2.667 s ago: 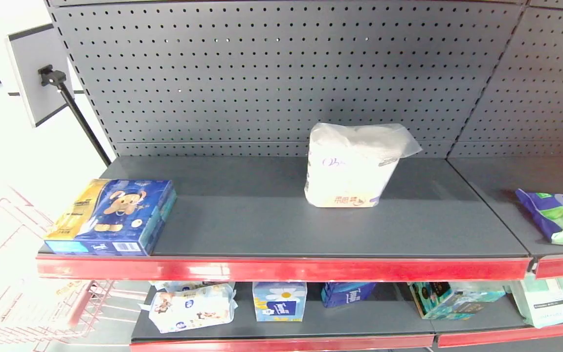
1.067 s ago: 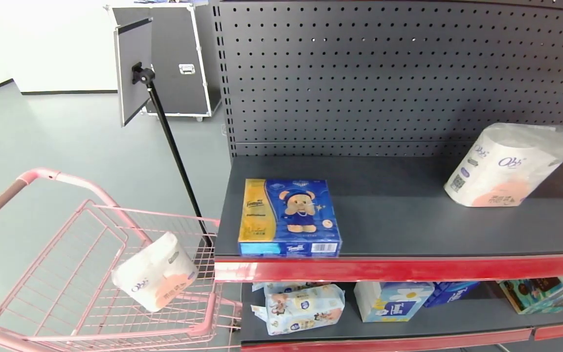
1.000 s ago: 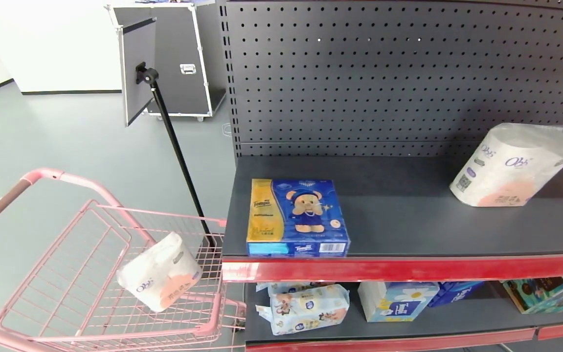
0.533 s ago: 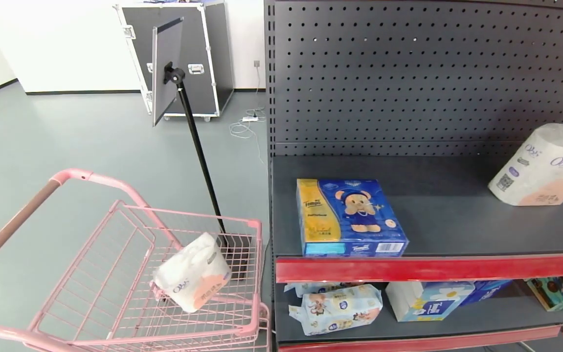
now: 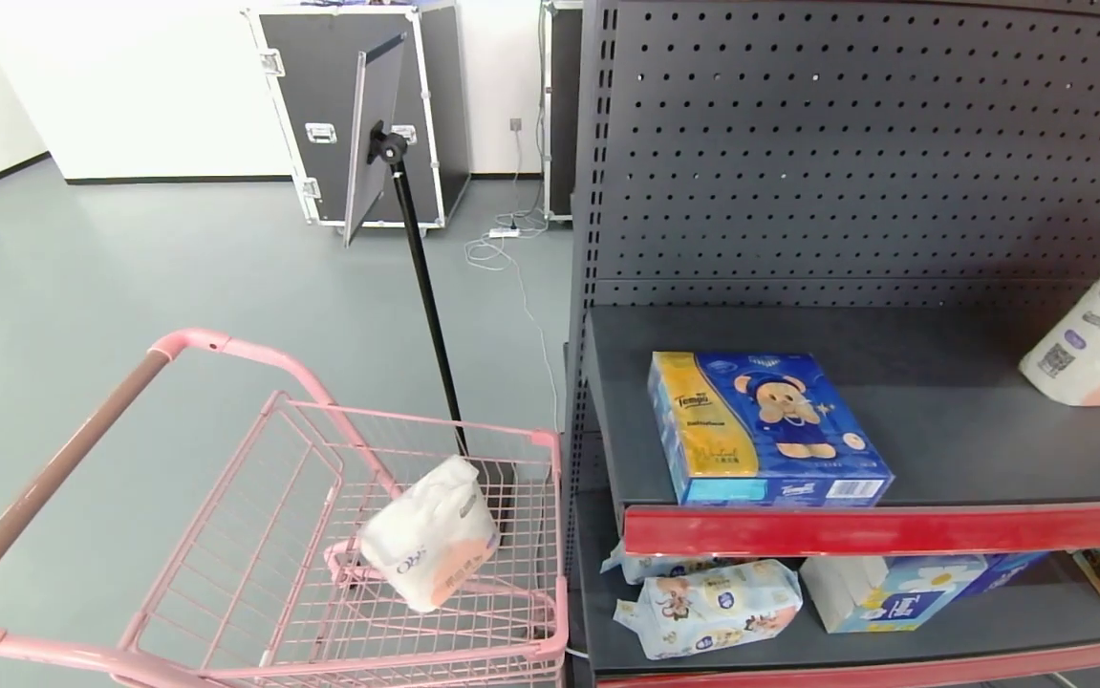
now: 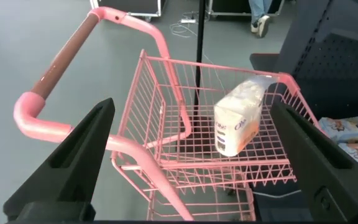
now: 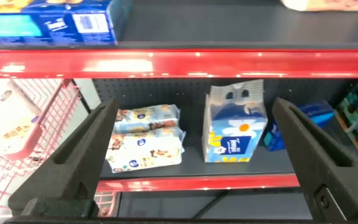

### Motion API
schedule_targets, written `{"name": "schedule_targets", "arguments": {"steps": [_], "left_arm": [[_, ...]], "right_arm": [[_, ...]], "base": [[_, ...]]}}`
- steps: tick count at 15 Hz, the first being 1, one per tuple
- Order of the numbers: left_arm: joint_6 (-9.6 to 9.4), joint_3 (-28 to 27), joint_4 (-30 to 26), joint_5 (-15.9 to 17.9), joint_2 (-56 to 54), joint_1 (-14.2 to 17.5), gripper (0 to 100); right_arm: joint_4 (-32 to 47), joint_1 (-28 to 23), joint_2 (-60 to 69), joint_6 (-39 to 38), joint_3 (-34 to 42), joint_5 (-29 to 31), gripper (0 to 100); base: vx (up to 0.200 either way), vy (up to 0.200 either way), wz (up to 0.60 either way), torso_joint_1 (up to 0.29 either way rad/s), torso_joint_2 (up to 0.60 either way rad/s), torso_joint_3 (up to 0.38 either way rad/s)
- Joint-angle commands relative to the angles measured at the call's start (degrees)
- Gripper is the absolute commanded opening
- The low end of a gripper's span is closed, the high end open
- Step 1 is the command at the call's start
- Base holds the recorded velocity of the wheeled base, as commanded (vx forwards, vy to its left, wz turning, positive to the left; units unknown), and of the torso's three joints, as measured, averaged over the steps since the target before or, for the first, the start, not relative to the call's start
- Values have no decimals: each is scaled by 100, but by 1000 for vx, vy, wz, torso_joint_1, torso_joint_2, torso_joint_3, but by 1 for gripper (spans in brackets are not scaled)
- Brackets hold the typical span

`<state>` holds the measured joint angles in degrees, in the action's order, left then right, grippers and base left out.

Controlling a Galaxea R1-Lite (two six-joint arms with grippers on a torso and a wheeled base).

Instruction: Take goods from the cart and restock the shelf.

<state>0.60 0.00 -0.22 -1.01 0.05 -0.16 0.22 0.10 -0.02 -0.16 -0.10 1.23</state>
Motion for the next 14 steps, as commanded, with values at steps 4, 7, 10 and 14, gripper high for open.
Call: {"name": "schedule_targets", "arguments": {"steps": [4, 7, 10, 14], "left_arm": [[11, 0, -4, -4, 4, -2, 100], [11, 0, -4, -4, 4, -2, 100], [11, 0, -4, 5, 4, -2, 100], [2, 0, -4, 5, 4, -2, 100]], "right_arm": [[-4, -1, 2, 7, 1, 0, 100], [-4, -1, 2, -2, 1, 0, 100], [4, -1, 2, -2, 1, 0, 100], [-4, -1, 2, -2, 1, 0, 100]], "base": [[0, 0, 0, -51, 109, 71], [0, 0, 0, -137, 344, 211], [0, 0, 0, -137, 359, 220], [0, 0, 0, -149, 399, 254]]}}
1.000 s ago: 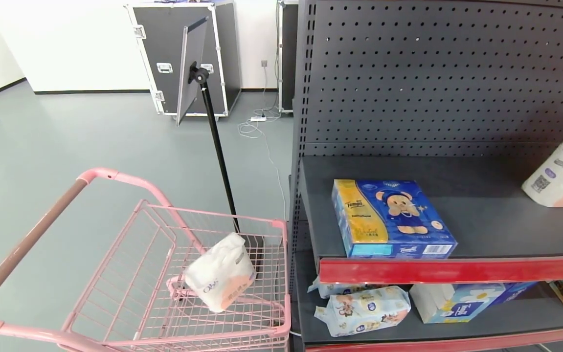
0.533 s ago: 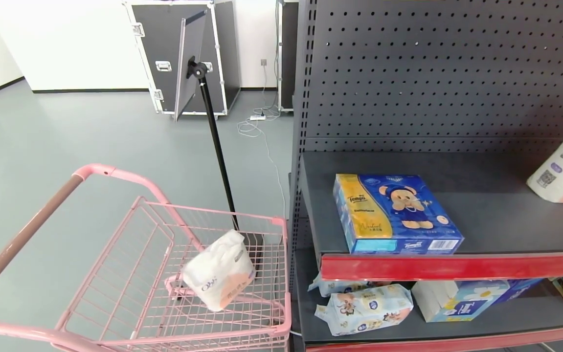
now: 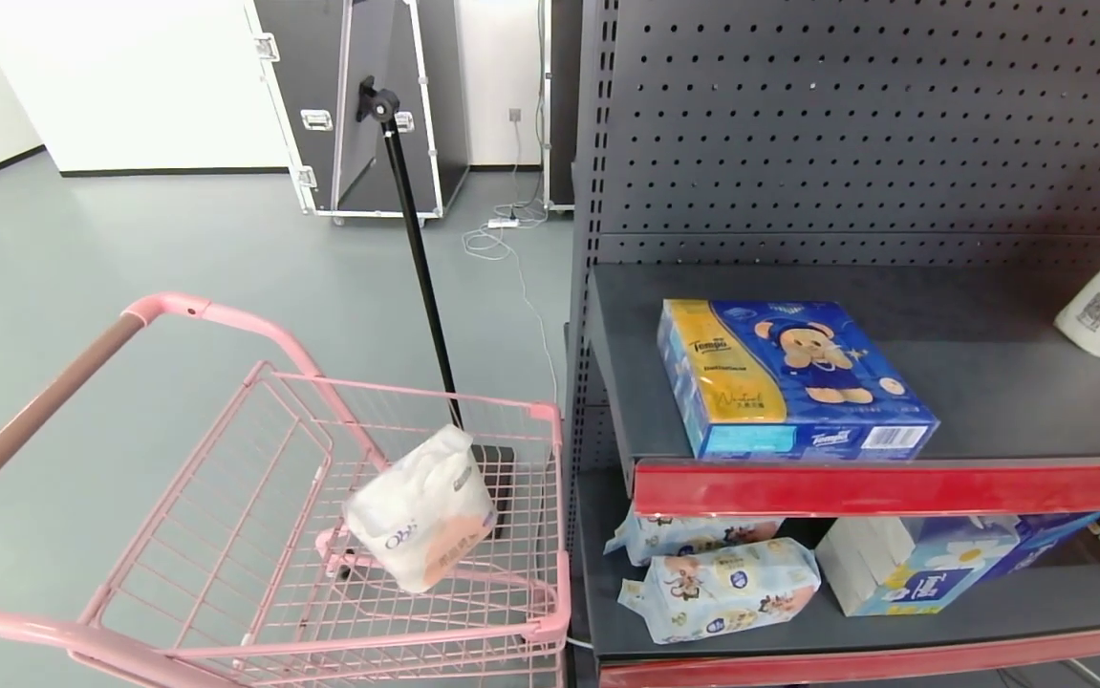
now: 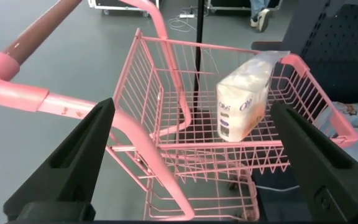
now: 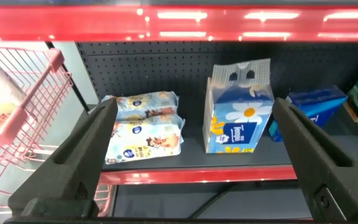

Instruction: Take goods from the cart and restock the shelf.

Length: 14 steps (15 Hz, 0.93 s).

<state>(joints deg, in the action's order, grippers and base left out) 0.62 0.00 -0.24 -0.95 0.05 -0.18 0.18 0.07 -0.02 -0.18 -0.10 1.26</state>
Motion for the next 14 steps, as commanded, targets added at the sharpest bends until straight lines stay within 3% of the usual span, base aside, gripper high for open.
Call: {"name": "schedule_targets", "arguments": {"steps": [1, 14], "left_arm": [[-1, 0, -2, -2, 4, 1, 100], [-9, 0, -2, -2, 4, 1, 100]], "right_arm": [[-1, 1, 2, 1, 1, -3, 100], [-1, 1, 2, 1, 1, 15, 100]], "base": [[0, 0, 0, -178, 505, 330], [0, 0, 0, -149, 518, 372]]}}
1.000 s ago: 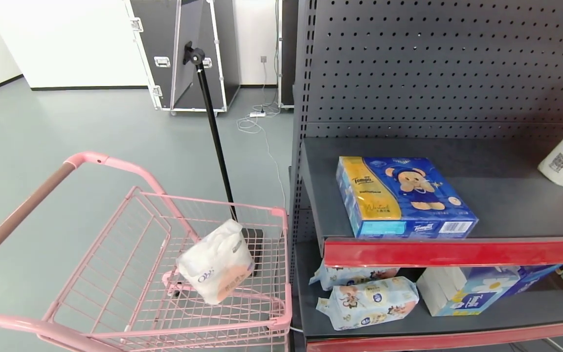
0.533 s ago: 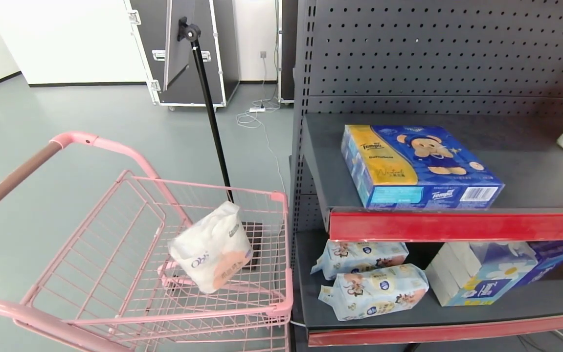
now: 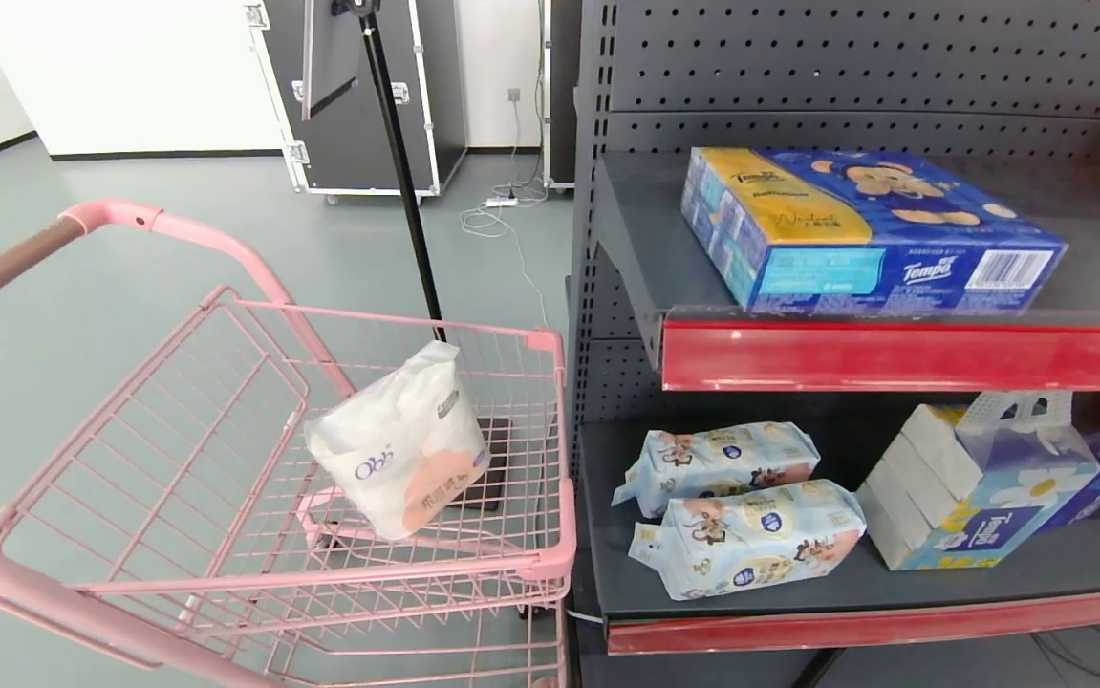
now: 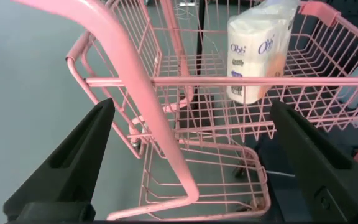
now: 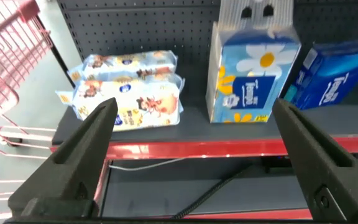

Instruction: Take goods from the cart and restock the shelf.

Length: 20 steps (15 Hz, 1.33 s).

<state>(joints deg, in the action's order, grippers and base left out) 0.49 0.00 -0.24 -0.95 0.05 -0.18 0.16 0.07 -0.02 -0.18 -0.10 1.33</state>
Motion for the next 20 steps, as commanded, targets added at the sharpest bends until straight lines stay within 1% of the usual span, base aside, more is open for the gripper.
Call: {"name": "schedule_targets", "arguments": {"steps": [1, 3, 5, 6, 7, 8, 9, 10, 11, 12, 13, 14, 15, 17, 18, 19, 20], "left_arm": [[13, 0, -2, -2, 4, 1, 100], [4, 0, -2, 7, 13, 1, 100], [57, -18, 24, 7, 4, 1, 100], [127, -290, 147, 165, 101, -26, 100], [795, -1573, 332, 420, 1305, -237, 100], [1586, -2786, 411, 491, 2535, -263, 100], [1823, -3577, 420, 649, 3317, -342, 100], [1762, -3744, 455, 904, 3774, -395, 100], [1516, -3647, 525, 1501, 4152, -527, 100], [1498, -3630, 525, 1545, 4170, -535, 100], [1094, -3164, 701, 2530, 4724, -606, 100], [883, -3050, 815, 2723, 4943, -650, 100], [566, -2848, 1088, 2828, 5471, -738, 100], [540, -2628, 1694, 2820, 6156, -729, 100], [540, -2628, 1694, 2820, 6156, -729, 100], [523, -2347, 2257, 2828, 6771, -738, 100], [531, -2285, 2494, 2820, 7079, -738, 100]], "right_arm": [[2, 1, 2, 1, 1, 8, 100], [2, 1, 2, 1, 1, 8, 100], [2, 1, 2, 1, 1, 8, 100], [2, 1, 2, 1, 1, 8, 100], [2, 1, 2, -8, 1, 8, 100], [2, 1, 2, -8, 1, 8, 100], [2, 1, 2, 1, 1, 8, 100], [2, 1, 2, 1, 1, -1, 100], [2, 1, 2, 1, 1, 8, 100], [2, 1, 2, 1, 1, -1, 100], [2, 1, 2, 1, 1, -1, 100], [2, 1, 2, 1, 1, 8, 100], [2, 1, 2, 1, 1, -1, 100], [2, 1, 2, 1, 1, -1, 100], [2, 1, 2, 1, 1, -1, 100], [2, 1, 2, 1, 1, 8, 100], [2, 1, 2, 1, 1, 8, 100]], "base": [[0, 0, 0, -85, 466, 383], [0, 0, 0, -61, 439, 376], [0, 0, 0, -29, 198, 178], [0, 0, 0, -2, 80, 80], [0, 0, 0, 0, 0, 0], [0, 0, 0, 0, 0, 0], [0, 0, 0, 0, 0, 0], [0, 0, 0, 0, 0, 0], [0, 0, 0, 0, 0, 0], [0, 0, 0, 0, 0, 0], [0, 0, 0, 0, 0, 0], [0, 0, 0, 0, 0, 0], [0, 0, 0, 0, 0, 0], [0, 0, 0, 0, 0, 0], [0, 0, 0, 0, 0, 0], [0, 0, 0, 0, 0, 0], [0, 0, 0, 0, 0, 0]]}}
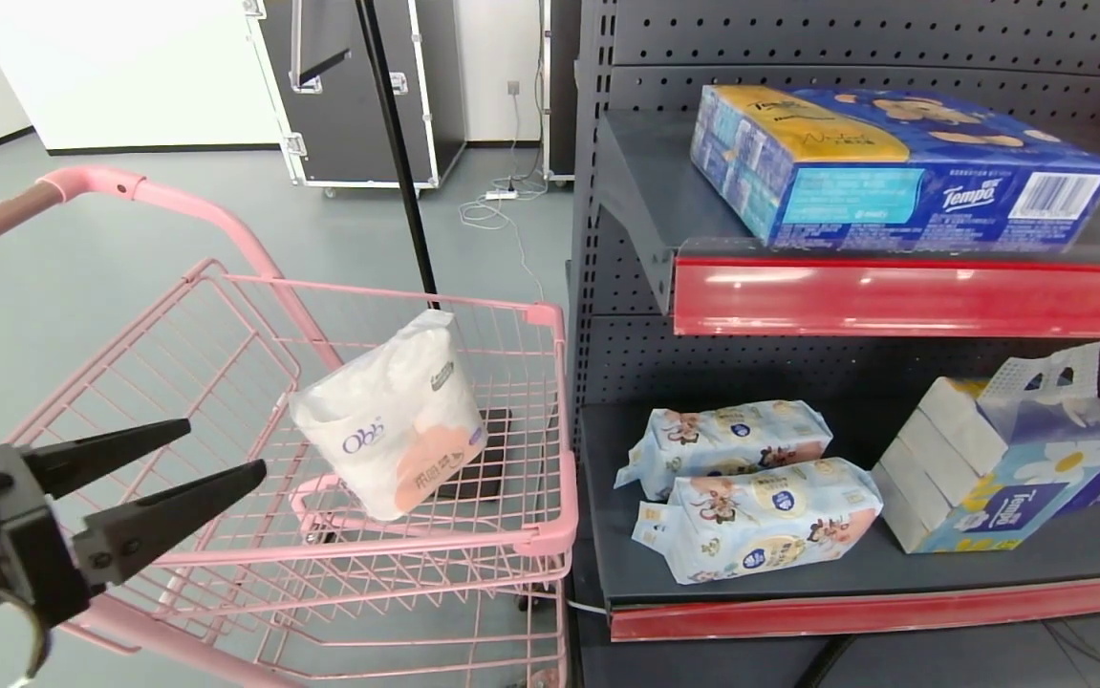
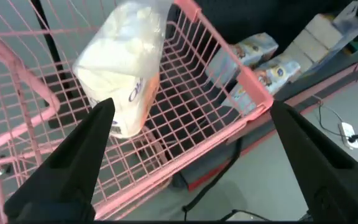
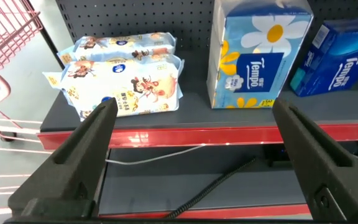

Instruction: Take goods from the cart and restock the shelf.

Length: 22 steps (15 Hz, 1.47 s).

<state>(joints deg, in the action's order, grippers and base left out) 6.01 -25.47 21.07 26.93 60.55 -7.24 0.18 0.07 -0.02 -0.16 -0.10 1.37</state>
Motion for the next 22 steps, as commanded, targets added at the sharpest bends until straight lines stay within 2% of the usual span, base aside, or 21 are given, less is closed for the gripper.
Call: {"name": "schedule_targets", "arguments": {"steps": [1, 3, 5, 8, 11, 15, 20, 22], "left_arm": [[-21, 270, 592, 32, 1328, -23, 100], [-21, 270, 1049, 40, 1785, 30, 100], [-91, 253, 1145, 32, 2075, 39, 100], [-302, 235, 1295, -21, 2409, 144, 100], [-372, 165, 1339, -39, 2681, 153, 100], [-381, 182, 2323, -56, 3420, 241, 100], [-381, 59, 2517, -12, 3841, 250, 100], [-381, 15, 2807, 111, 4079, 250, 100]], "right_arm": [[-1, 1, 2, -2, 1, 4, 100], [-1, 1, 2, -2, 1, 4, 100], [-1, 1, 2, -2, 1, 4, 100], [-1, 1, 2, -2, 1, 4, 100], [-1, 1, 2, -2, 1, 4, 100], [-1, 1, 2, -2, 1, 4, 100], [-1, 1, 2, -2, 1, 4, 100], [-1, 1, 2, -2, 1, 4, 100]], "base": [[0, 0, 0, 0, 0, 0], [0, 0, 0, 0, 0, 0], [0, 0, 0, 0, 0, 0], [0, 0, 0, 0, 0, 0], [0, 0, 0, 0, 0, 0], [0, 0, 0, 0, 0, 0], [0, 0, 0, 0, 0, 0], [0, 0, 0, 0, 0, 0]]}}
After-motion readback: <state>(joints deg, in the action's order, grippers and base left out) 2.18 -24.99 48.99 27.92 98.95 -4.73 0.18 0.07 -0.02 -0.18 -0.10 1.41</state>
